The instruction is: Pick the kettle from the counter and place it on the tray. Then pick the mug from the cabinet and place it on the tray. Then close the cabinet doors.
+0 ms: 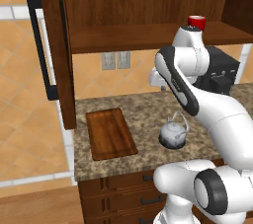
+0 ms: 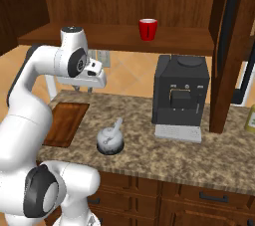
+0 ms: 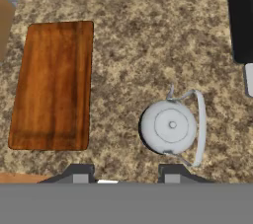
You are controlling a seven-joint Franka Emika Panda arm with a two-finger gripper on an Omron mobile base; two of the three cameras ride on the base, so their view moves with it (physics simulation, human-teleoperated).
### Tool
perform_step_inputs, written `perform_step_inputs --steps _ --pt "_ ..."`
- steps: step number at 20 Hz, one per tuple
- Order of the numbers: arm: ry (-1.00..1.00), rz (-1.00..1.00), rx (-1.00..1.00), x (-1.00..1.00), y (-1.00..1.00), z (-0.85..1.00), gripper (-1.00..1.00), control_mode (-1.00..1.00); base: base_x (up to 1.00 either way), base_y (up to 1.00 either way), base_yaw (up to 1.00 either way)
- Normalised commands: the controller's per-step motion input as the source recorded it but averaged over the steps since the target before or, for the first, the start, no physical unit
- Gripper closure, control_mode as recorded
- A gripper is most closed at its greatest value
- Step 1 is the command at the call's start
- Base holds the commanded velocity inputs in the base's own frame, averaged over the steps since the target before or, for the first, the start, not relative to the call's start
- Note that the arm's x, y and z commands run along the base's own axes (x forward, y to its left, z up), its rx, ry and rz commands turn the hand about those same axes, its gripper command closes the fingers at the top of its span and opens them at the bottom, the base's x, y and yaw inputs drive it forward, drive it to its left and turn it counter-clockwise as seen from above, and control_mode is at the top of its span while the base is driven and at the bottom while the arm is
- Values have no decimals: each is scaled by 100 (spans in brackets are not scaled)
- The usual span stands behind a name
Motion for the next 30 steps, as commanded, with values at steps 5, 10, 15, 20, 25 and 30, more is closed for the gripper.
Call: perform_step_inputs --steps 5,10,15,20,25,30 --pt "-2 0 0 -17 -11 0 -100 -100 0 0 0" --pt "-2 -13 4 -26 -49 -23 -100 -100 0 0 0" --pt "7 -21 2 -3 -46 -39 -100 -100 0 0 0" --pt "10 -19 2 -8 -37 -36 -100 -100 0 0 0" --pt "1 -14 2 -4 -19 -34 -100 -100 0 0 0" --pt "0 -7 1 0 -10 -32 -100 -100 0 0 0"
